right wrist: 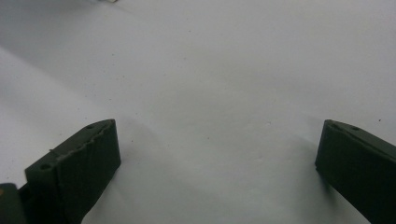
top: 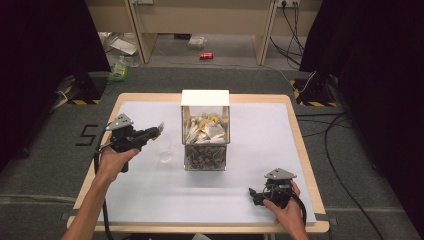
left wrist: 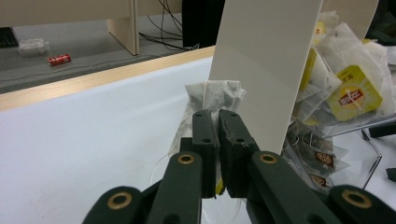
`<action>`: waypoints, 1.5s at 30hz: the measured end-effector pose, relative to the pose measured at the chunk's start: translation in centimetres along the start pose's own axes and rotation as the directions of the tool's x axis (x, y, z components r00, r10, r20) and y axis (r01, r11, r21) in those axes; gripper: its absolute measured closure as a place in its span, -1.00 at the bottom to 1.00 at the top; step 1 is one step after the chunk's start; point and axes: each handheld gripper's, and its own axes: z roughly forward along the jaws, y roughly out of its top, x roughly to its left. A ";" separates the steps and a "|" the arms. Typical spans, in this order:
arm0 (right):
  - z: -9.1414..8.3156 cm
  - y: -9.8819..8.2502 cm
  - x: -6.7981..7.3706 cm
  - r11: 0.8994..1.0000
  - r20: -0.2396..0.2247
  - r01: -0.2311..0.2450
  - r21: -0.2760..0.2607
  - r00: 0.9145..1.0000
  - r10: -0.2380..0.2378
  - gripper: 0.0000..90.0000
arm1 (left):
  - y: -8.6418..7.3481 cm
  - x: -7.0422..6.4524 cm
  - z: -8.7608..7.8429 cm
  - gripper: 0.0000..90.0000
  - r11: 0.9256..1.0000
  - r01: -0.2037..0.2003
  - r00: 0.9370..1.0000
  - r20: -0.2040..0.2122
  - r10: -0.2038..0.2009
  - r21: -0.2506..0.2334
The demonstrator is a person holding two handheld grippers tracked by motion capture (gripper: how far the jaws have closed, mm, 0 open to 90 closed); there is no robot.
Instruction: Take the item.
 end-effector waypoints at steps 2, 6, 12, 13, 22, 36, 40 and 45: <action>0.0 0.0 0.0 1.000 0.000 0.000 0.000 1.000 0.000 -0.99 | -0.4 0.0 0.2 0.88 1.000 -0.004 1.000 -0.009 0.004 0.000; 0.0 0.0 0.0 1.000 0.000 0.000 0.000 1.000 0.000 -0.99 | -1.1 0.1 0.6 0.88 1.000 0.004 1.000 -0.004 -0.004 0.002; 0.0 0.0 0.0 1.000 0.000 0.000 0.000 1.000 0.000 -0.99 | -1.6 0.2 1.0 0.88 1.000 0.009 1.000 -0.002 -0.009 -0.006; 0.0 0.0 0.0 1.000 0.000 0.000 0.000 1.000 0.000 -0.99 | -1.7 0.2 1.1 0.88 1.000 0.010 1.000 -0.001 -0.010 -0.008; 0.0 0.0 0.0 1.000 0.000 0.000 0.000 1.000 0.000 -0.99 | -2.3 0.1 1.9 0.88 1.000 0.009 1.000 -0.008 -0.009 -0.001; 0.0 0.0 0.0 1.000 0.000 0.000 0.000 1.000 0.000 -0.99 | -3.9 -0.1 2.8 0.84 0.999 0.001 1.000 -0.001 -0.001 0.039; 0.0 0.0 0.0 1.000 0.000 0.000 0.000 1.000 0.000 -0.99 | -4.1 -0.1 2.8 0.80 0.999 -0.003 1.000 -0.009 0.003 0.051; 0.0 0.0 0.0 1.000 0.000 0.000 0.000 1.000 0.000 -0.99 | -4.3 -0.2 2.7 0.71 0.998 -0.005 1.000 -0.008 0.005 0.057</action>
